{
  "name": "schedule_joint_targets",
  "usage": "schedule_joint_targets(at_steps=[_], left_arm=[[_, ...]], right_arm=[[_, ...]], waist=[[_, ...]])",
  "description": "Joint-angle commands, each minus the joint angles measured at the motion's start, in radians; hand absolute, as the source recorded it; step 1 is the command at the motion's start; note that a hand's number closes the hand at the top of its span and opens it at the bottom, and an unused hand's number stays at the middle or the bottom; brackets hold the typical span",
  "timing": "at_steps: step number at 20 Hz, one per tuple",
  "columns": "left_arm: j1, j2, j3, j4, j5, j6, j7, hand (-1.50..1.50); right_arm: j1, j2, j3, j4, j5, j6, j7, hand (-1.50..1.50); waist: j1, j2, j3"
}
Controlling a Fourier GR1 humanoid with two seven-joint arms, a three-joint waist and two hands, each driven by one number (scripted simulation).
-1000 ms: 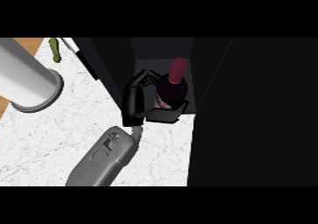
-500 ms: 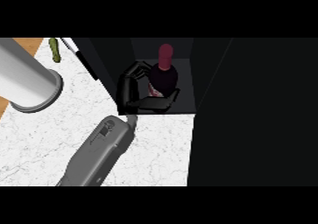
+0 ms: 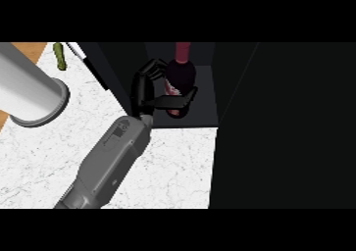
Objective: Pick up the wine, place it into the cabinet and close the cabinet
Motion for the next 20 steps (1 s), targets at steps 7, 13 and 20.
schedule_joint_targets(at_steps=[7, 13, 20], left_arm=[[-0.191, 0.003, 0.097, 0.23, -0.028, 0.004, -0.064, 1.5], [-0.224, -0.004, 0.112, 0.325, 0.0, 0.046, -0.184, 1.5], [-0.293, -0.004, 0.181, 0.492, 0.011, -0.014, -0.266, 1.5]], right_arm=[[0.078, 0.029, 0.042, -0.087, -0.034, 0.019, -0.023, -1.5], [0.009, 0.025, 0.072, -0.094, -0.014, -0.027, 0.052, -1.5], [0.074, 0.016, 0.047, -0.095, -0.062, 0.022, -0.011, -1.5]], waist=[[-0.005, 0.002, 0.0], [-0.007, 0.003, 0.0], [-0.028, 0.01, 0.0]])
